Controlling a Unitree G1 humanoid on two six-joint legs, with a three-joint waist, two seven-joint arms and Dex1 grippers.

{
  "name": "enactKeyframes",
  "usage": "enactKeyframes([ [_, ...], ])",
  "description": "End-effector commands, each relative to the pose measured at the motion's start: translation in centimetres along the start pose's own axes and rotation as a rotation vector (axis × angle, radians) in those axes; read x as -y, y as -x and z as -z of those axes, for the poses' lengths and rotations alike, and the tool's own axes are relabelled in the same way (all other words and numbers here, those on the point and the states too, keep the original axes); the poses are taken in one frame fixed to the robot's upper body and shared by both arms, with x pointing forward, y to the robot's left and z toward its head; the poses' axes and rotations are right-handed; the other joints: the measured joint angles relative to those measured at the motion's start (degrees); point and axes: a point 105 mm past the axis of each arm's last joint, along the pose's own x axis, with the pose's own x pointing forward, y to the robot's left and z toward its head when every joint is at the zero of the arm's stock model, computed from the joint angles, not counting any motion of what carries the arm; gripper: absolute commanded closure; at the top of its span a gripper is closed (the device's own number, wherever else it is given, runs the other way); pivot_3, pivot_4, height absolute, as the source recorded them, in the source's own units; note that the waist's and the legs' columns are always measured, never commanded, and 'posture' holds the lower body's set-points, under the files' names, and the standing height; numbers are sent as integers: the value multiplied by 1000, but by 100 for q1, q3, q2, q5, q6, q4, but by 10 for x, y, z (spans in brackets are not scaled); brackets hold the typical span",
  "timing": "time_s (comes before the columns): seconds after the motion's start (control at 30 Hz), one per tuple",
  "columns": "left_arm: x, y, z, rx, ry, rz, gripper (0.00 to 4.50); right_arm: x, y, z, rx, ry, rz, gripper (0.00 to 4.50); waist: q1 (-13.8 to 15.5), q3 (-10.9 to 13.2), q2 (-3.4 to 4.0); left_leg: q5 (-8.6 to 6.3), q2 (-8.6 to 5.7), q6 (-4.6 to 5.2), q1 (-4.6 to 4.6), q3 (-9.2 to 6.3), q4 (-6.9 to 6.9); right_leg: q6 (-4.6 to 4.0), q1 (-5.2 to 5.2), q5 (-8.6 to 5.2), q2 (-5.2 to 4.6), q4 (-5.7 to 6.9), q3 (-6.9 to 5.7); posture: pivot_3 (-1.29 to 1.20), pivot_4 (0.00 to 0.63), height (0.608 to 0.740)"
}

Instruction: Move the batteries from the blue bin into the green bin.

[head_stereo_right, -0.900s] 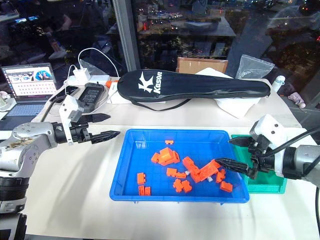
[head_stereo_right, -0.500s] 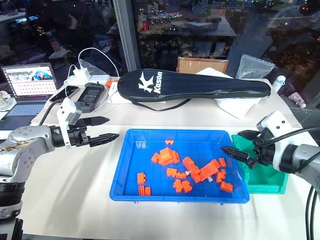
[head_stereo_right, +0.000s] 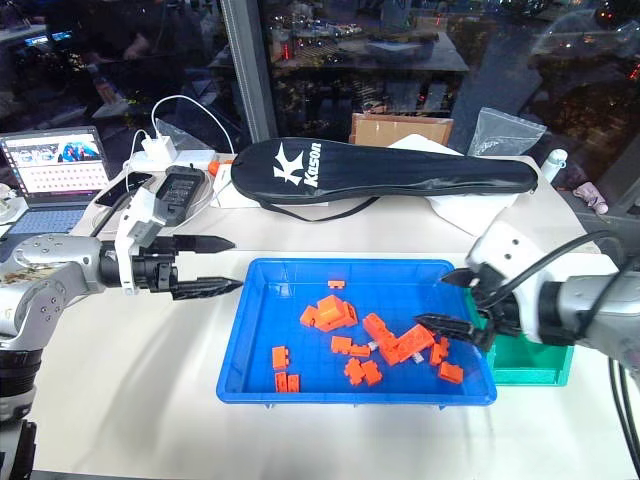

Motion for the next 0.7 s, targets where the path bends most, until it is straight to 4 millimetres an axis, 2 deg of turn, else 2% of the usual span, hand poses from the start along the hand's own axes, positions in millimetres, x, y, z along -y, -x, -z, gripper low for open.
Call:
enactKeyframes([
  [0.03,-2,-2,-9,13,-53,-30,0,14,2,-5,-10,187,-12,77,-13,0,0,0,0,0,2,0,0,0,0,0,0,2,0,0,150,731],
  [0.1,-11,-4,-14,48,-38,-84,0,21,-1,-1,-40,298,-40,77,-25,-1,2,0,0,0,2,2,4,0,-3,0,0,6,0,0,150,731],
  [0.23,-9,-5,-17,51,-46,-80,0,23,-7,0,-52,417,-156,77,-25,0,2,0,0,0,2,2,9,0,-7,-1,1,19,0,0,150,731],
  [0.3,-10,-4,-14,35,-47,-89,0,25,-11,-3,-41,457,-187,77,-33,0,1,-1,0,2,3,2,8,-5,-7,-6,2,26,0,0,150,731],
  [0.37,-13,-4,-4,-24,-69,-119,0,25,-18,-4,-45,513,-235,77,-34,0,1,-1,-1,3,3,2,9,-9,-4,-8,3,48,0,0,150,731],
  [0.67,-7,-3,3,-51,-73,-140,0,35,-34,-1,-66,602,-295,77,22,0,2,-1,-1,3,10,2,16,-12,-3,-13,6,68,0,0,150,731],
  [0.7,-7,-3,3,-51,-73,-141,0,36,-35,-2,-63,605,-295,585,23,0,2,-1,-1,3,11,2,16,-12,-3,-13,6,68,-1,0,150,731],
])
